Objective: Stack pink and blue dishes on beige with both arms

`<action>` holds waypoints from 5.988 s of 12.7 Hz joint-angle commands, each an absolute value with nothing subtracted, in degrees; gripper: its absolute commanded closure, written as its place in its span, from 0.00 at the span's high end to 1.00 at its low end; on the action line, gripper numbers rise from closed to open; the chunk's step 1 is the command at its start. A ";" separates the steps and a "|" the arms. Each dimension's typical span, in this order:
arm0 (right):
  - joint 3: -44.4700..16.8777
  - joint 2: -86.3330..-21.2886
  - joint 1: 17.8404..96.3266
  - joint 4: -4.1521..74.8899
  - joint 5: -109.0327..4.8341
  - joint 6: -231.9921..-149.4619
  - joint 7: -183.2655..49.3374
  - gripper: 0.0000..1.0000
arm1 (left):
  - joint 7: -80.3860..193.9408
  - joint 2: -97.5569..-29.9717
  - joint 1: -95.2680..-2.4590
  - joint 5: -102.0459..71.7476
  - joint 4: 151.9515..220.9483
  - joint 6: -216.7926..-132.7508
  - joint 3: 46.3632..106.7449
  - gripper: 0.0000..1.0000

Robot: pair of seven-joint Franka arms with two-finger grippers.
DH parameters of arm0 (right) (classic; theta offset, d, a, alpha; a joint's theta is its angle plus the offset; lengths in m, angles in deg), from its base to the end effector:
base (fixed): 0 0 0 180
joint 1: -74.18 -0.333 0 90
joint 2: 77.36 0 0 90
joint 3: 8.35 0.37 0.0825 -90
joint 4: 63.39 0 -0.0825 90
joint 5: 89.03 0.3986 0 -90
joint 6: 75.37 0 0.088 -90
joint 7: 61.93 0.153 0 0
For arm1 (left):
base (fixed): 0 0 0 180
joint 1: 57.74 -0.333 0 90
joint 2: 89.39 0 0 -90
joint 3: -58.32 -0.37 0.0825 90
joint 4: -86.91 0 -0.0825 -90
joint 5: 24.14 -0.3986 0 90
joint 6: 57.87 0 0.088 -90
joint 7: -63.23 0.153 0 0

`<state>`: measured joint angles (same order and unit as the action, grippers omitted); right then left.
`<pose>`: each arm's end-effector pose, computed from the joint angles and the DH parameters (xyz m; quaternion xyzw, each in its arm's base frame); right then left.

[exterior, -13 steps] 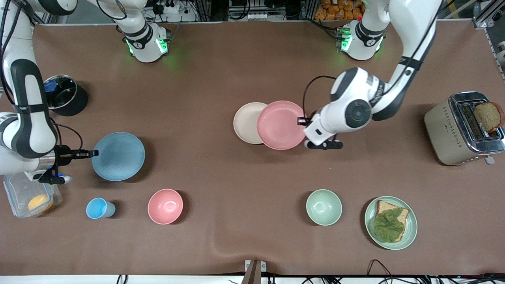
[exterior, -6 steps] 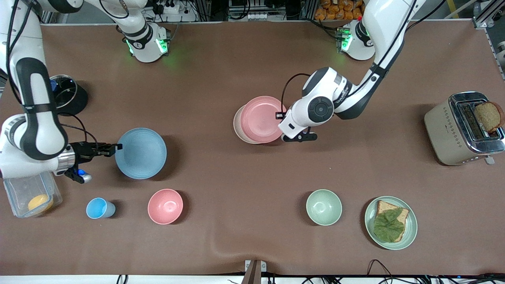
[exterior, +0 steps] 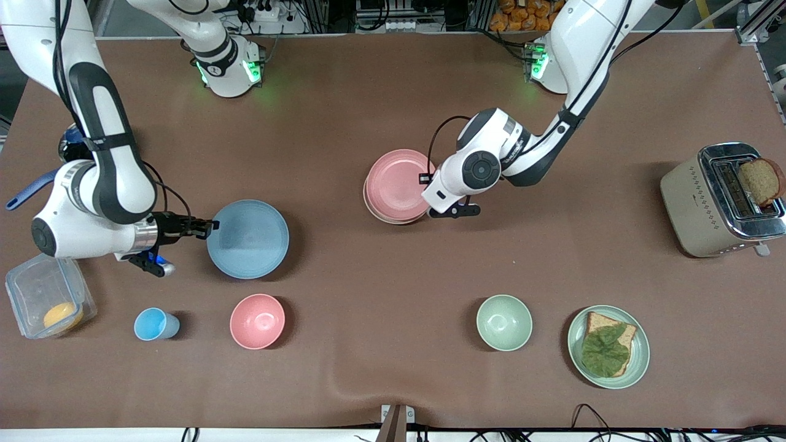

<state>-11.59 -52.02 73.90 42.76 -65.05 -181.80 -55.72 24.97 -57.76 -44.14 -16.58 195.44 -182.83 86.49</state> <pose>0.6096 0.0196 0.2610 -0.9463 0.1767 0.2159 0.1636 0.4763 -0.4227 0.2219 0.9783 0.0311 -0.1931 0.0684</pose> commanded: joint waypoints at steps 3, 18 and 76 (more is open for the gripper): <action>-11.86 -54.60 73.48 45.59 -63.54 -182.95 -55.43 0.00 | 23.33 -55.38 -43.76 -18.69 194.58 -186.36 86.18 0.00; -11.60 -56.00 56.18 45.77 -52.56 -184.88 -32.42 0.00 | 21.30 -69.24 -51.83 -28.08 178.07 -158.98 85.21 1.00; -51.04 -59.08 37.53 37.07 -71.45 -175.04 -60.84 1.00 | 50.58 -90.53 -56.68 -23.35 175.51 -142.51 67.02 1.00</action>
